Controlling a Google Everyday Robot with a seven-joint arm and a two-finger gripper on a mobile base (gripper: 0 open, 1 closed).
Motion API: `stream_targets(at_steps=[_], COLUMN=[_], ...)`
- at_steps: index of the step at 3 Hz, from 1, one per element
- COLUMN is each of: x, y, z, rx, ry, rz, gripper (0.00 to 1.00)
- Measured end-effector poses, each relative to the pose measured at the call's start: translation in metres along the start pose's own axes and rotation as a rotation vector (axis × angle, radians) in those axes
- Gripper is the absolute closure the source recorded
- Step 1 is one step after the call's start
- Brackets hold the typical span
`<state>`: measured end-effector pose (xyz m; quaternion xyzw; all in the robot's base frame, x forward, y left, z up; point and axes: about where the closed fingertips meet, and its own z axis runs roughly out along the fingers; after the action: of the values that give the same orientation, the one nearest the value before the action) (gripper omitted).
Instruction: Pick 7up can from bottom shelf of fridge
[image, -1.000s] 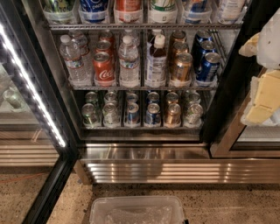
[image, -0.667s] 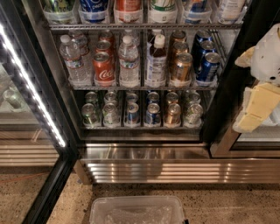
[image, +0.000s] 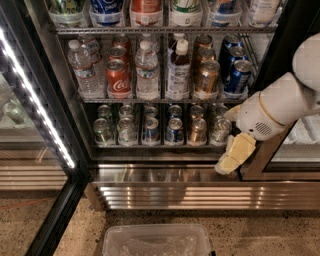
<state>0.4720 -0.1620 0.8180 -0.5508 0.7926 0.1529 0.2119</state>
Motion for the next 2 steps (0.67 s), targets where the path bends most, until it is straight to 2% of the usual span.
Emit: stream_targets(at_steps=[1, 2], x=[0.001, 0.002], y=[-0.002, 0.001], z=[0.007, 0.032], rx=[-0.014, -0.045], ry=[-0.012, -0.066], rz=[0.011, 0.042], gripper=[0.0, 0.0])
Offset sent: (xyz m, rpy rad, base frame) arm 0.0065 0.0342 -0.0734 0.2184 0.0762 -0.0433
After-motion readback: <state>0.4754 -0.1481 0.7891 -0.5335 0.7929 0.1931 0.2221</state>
